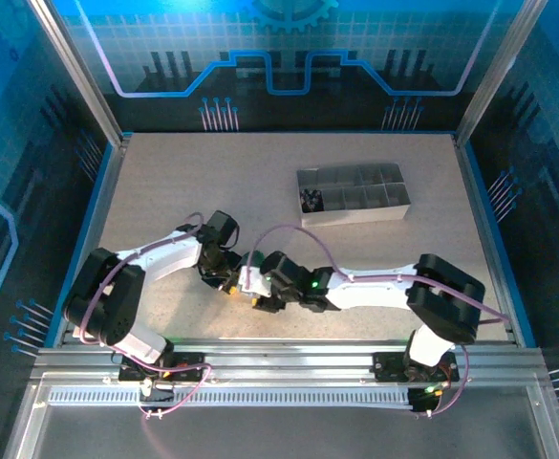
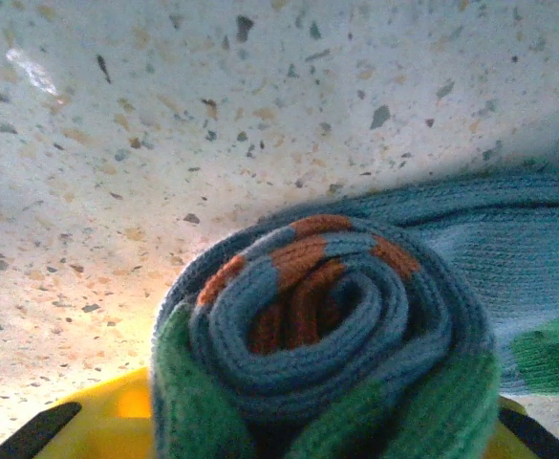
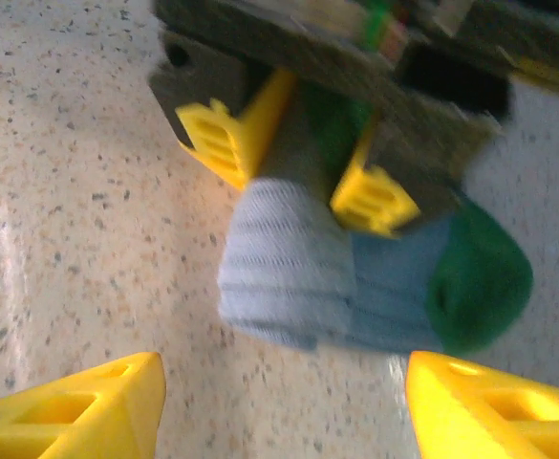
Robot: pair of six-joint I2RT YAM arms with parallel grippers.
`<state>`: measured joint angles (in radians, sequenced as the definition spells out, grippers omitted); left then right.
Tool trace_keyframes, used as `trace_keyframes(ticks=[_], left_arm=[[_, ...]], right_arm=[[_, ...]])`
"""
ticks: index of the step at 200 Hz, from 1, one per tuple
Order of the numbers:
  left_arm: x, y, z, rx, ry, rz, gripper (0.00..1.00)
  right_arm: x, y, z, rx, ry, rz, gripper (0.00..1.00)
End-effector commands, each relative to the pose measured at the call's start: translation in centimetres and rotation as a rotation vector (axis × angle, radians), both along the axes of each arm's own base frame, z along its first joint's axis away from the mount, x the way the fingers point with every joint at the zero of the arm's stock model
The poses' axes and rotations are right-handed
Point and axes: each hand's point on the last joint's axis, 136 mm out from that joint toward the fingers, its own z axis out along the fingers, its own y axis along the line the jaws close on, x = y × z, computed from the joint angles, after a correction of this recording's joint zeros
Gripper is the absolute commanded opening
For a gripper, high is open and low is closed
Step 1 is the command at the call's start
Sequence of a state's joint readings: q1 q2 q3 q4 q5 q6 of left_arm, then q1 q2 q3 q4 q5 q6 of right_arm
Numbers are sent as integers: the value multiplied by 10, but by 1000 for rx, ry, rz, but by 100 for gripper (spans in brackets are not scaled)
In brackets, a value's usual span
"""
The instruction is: Roll the socks
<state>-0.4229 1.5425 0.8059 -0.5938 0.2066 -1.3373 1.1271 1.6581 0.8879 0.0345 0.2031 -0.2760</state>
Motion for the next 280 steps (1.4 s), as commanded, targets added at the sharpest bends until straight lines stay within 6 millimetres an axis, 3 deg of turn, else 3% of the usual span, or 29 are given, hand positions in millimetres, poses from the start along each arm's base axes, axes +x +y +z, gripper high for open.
trace_keyframes(ticks=[1, 26, 56, 74, 98, 118, 163, 171, 196, 222, 280], left_arm=[[-37, 18, -18, 94, 155, -27, 35], [-37, 17, -17, 92, 155, -30, 35], [-35, 17, -16, 86, 147, -30, 35], [-33, 16, -13, 81, 136, -29, 36], [-30, 14, -7, 71, 119, -28, 38], [-27, 13, 3, 57, 91, -17, 48], [-20, 25, 37, 49, 12, 34, 89], [-19, 30, 40, 50, 5, 40, 93], [-16, 38, 50, 40, -39, 61, 94], [-9, 34, 58, -1, -109, 49, 85], [-3, 16, 50, -77, -145, -14, 72]], right_arm=[[19, 10, 1, -85, -151, -23, 67], [29, 20, -2, -111, -177, -42, 66], [29, 20, -22, -151, -134, -47, 61], [28, 19, -32, -156, -86, -61, 45], [28, 11, -44, -187, -34, -95, 15], [24, 0, -54, -206, 15, -115, 0], [5, -31, -85, -233, 227, -160, 0], [0, -36, -92, -240, 269, -161, 0], [-10, -45, -108, -259, 356, -170, 0], [-13, -53, -118, -266, 432, -204, 0], [-13, -70, -135, -196, 694, -316, 0]])
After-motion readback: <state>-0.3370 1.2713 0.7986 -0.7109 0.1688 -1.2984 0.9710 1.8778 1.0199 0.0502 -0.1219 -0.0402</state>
